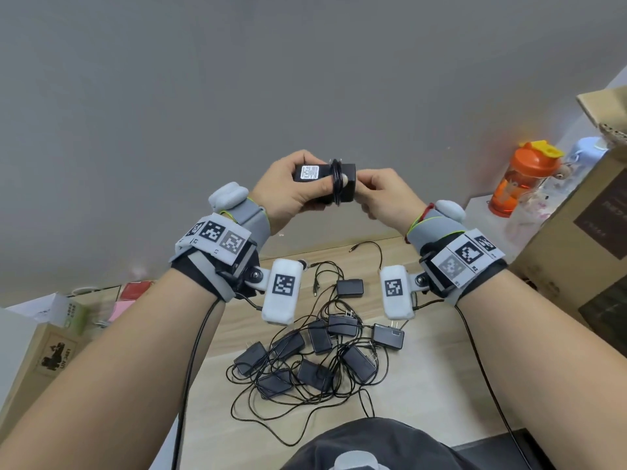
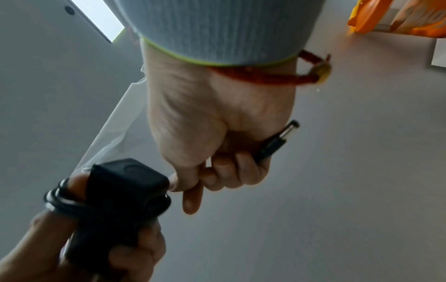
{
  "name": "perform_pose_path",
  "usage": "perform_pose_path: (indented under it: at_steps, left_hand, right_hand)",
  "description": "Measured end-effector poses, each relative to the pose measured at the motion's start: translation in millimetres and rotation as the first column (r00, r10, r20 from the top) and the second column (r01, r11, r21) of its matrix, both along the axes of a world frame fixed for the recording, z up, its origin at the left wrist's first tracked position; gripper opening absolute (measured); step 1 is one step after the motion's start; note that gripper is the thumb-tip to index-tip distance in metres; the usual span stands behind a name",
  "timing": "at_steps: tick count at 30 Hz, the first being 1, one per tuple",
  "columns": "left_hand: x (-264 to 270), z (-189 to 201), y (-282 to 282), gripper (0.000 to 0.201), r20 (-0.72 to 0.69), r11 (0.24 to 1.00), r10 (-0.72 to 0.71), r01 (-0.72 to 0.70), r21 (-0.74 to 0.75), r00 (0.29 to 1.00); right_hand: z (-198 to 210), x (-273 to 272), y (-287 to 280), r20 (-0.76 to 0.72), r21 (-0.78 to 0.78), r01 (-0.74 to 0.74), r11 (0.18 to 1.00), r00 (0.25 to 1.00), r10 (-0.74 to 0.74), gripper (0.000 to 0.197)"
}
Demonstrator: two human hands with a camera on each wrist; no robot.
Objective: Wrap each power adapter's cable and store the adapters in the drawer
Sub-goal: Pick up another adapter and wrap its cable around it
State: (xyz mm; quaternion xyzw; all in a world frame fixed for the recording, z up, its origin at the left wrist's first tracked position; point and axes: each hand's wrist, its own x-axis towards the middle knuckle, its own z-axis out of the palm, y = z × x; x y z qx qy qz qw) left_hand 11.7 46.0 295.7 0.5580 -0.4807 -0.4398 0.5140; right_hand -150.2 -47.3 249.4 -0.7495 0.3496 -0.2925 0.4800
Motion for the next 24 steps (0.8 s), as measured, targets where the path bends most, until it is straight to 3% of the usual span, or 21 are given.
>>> perform_pose_path:
  at_steps: [4, 12, 18, 21, 24]
  left_hand:
    - [-3, 2, -3, 0.018, -0.14, 0.998, 0.06, -0.062, -0.014, 0.988]
    - [2, -4, -6, 0.022, -0.276, 0.987, 0.161, -0.161, 0.022, 0.948]
    - [12, -14, -9, 0.022, -0.195, 0.946, 0.323, -0.318, 0.053, 0.926]
    - [13, -19, -9, 0.027, -0.13, 0.927, 0.375, -0.371, 0.06, 0.918]
    - [12, -21, -9, 0.029, -0.093, 0.929, 0.37, -0.364, 0.069, 0.925]
  right_hand:
    - [-13, 8, 13, 0.015, 0.054, -0.06, 0.997, 0.998, 0.059, 0.033]
    - [-28, 16, 34, -0.163, -0.087, -0.06, 0.994, 0.986, 0.045, 0.026]
    - [2, 19, 43, -0.324, -0.359, -0.097, 0.928, 0.946, -0.027, 0.036]
    - [12, 20, 44, -0.285, -0.44, -0.055, 0.896, 0.955, -0.081, 0.026]
    - [16, 19, 43, -0.091, -0.33, 0.058, 0.942, 0.992, -0.093, 0.008]
